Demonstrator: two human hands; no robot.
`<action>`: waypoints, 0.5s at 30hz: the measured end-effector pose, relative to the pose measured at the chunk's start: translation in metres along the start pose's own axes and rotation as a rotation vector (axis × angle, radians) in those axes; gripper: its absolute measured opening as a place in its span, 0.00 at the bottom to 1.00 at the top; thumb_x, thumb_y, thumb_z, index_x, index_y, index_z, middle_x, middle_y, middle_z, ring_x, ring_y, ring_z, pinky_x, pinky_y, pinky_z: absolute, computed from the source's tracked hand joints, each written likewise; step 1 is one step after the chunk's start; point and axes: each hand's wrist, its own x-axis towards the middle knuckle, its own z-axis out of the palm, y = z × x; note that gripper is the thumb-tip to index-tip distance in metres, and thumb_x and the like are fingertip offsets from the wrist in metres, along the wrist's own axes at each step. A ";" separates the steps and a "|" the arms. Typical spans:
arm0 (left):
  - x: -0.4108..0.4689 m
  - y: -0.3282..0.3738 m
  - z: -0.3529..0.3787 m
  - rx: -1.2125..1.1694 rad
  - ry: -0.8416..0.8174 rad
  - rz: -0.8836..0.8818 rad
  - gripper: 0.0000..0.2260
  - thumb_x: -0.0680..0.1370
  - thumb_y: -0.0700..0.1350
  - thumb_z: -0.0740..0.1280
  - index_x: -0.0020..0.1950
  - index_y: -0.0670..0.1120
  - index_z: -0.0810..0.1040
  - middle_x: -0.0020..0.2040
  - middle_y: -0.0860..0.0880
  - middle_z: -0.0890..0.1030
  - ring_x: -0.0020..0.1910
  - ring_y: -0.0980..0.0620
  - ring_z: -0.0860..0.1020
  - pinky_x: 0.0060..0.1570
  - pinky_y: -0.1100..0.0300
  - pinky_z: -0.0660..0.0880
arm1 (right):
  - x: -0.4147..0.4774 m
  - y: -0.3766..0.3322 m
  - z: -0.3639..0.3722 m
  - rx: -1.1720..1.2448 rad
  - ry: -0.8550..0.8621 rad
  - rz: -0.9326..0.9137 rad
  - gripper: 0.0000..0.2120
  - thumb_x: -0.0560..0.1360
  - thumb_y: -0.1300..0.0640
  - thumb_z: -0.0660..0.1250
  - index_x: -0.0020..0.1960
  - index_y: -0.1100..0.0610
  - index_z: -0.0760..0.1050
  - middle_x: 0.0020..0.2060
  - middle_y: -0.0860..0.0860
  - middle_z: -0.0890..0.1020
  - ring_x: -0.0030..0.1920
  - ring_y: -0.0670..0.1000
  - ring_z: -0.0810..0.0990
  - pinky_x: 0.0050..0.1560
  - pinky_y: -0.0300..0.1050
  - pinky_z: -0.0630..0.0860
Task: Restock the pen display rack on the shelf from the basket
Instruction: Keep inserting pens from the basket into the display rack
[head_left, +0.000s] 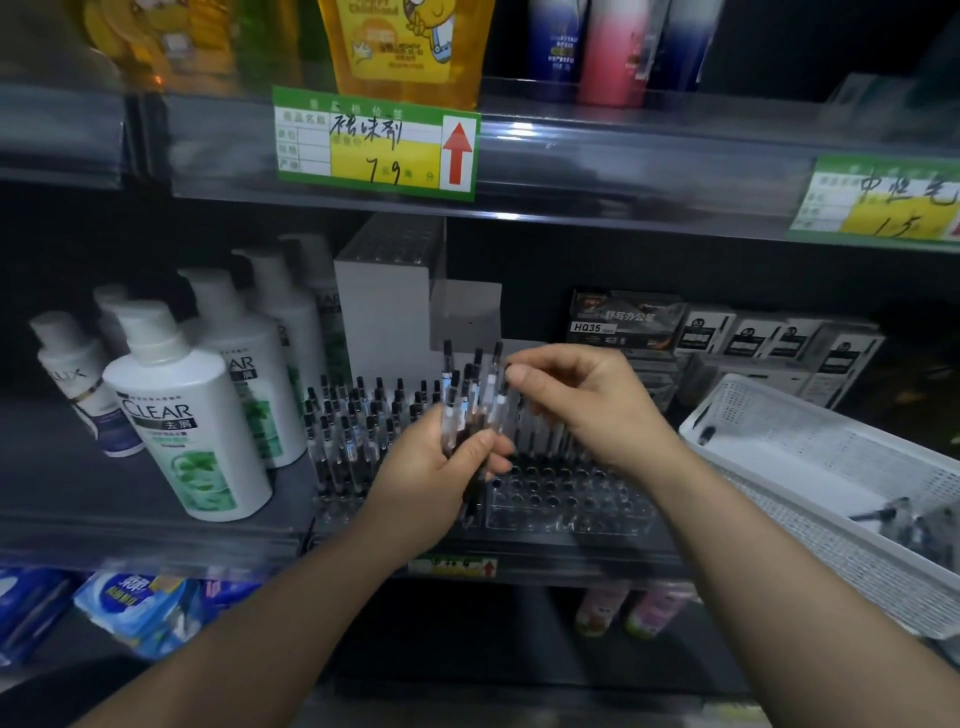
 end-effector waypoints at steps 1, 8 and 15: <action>-0.001 0.000 0.002 -0.002 -0.012 -0.007 0.05 0.80 0.41 0.64 0.51 0.49 0.78 0.43 0.53 0.85 0.43 0.55 0.83 0.53 0.49 0.79 | 0.000 -0.001 0.000 0.013 -0.025 0.013 0.07 0.72 0.58 0.72 0.50 0.57 0.82 0.38 0.52 0.82 0.33 0.42 0.77 0.35 0.34 0.74; 0.002 0.000 -0.005 0.005 0.069 0.031 0.06 0.81 0.44 0.62 0.51 0.54 0.76 0.45 0.56 0.84 0.46 0.63 0.82 0.48 0.69 0.77 | 0.008 0.000 -0.020 0.124 0.111 0.049 0.05 0.73 0.66 0.69 0.46 0.58 0.81 0.32 0.49 0.83 0.32 0.45 0.80 0.36 0.37 0.79; 0.006 -0.003 -0.015 -0.047 0.143 0.043 0.05 0.81 0.44 0.61 0.53 0.52 0.76 0.42 0.54 0.84 0.43 0.55 0.82 0.50 0.53 0.78 | 0.012 0.021 -0.022 -0.193 0.352 0.040 0.03 0.72 0.60 0.73 0.44 0.53 0.80 0.38 0.51 0.84 0.38 0.48 0.83 0.41 0.37 0.80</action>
